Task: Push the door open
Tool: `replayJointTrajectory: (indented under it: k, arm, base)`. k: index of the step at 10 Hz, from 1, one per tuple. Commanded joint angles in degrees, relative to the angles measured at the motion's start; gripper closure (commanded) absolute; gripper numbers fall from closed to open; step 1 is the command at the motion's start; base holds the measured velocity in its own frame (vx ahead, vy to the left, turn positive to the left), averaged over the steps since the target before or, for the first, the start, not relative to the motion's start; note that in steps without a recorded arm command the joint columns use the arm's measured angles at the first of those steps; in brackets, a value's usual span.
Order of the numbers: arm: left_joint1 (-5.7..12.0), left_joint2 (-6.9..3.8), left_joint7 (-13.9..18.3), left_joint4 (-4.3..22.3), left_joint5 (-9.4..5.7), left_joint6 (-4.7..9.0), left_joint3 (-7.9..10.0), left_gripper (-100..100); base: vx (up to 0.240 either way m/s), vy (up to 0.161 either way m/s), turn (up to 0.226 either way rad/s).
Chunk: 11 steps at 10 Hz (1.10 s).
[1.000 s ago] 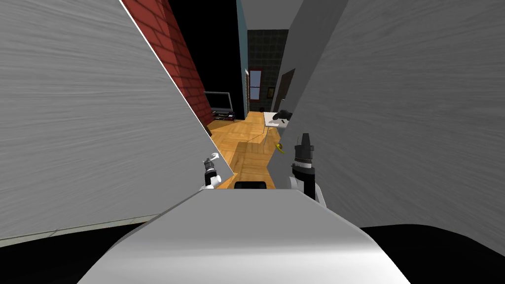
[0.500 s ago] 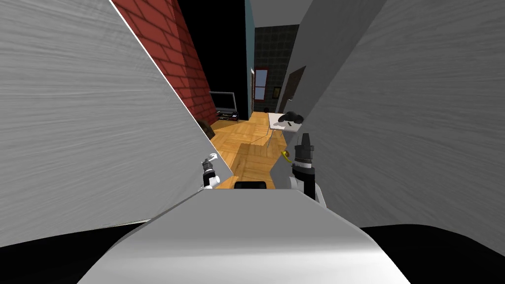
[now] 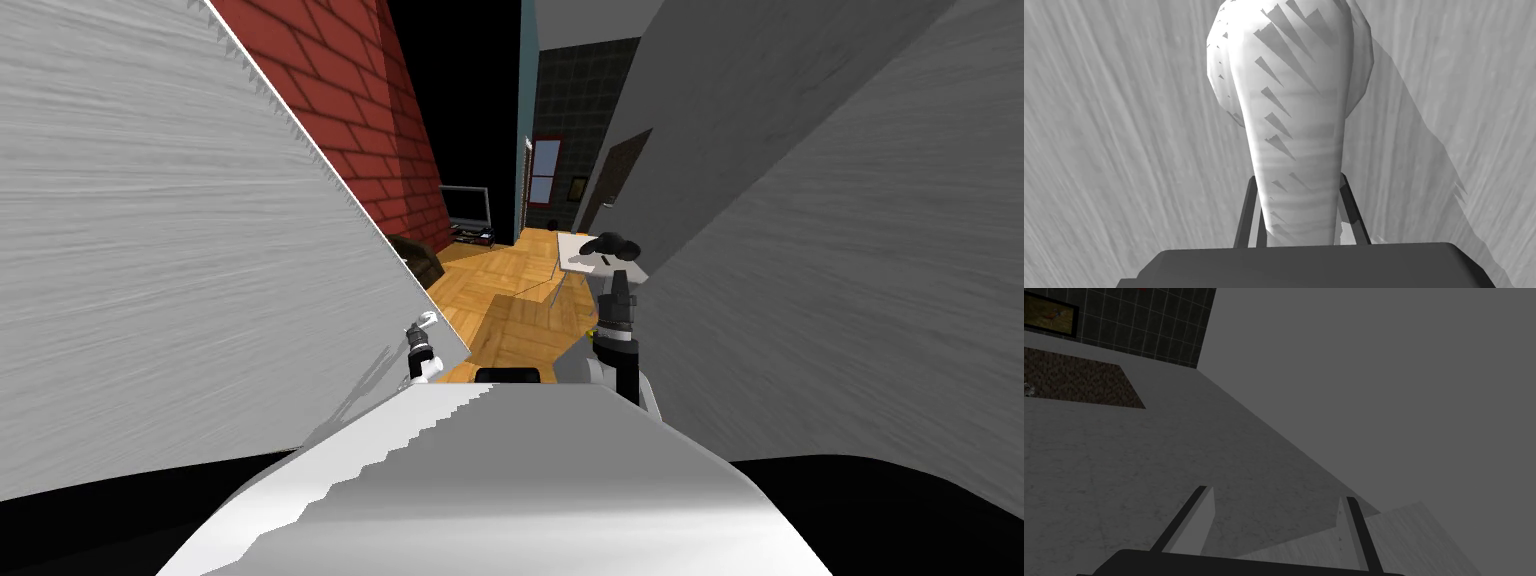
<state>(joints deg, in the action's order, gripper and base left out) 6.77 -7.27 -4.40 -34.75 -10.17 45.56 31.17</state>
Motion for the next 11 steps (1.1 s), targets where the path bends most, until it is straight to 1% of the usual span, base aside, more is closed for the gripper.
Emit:
replayJointTrajectory:
  k: [1, 4, 8, 9, 10, 11]
  arm:
    - [0.16, -1.21, 0.6, 1.1, -0.07, 0.65, 0.98, 100]
    - [0.34, -1.7, 1.1, 1.8, 0.06, 0.85, 1.78, 100]
    - [0.49, -2.1, 1.6, 2.4, 0.16, 1.02, 2.46, 100]
    - [-0.25, -2.17, 1.4, 2.1, -0.01, 0.74, 2.72, 100]
    - [-0.45, -2.42, 1.1, 2.0, -0.56, 0.74, 3.81, 100]
    - [-0.48, -2.46, 0.9, 2.0, -0.83, 0.78, 4.33, 100]
  base:
    - [0.235, -0.044, 0.163]
    - [0.215, -0.051, 0.153]
    - [0.189, -0.05, 0.103]
    - [0.067, -0.014, 0.063]
    - [0.123, 0.016, 0.048]
    - [0.195, 0.049, 0.043]
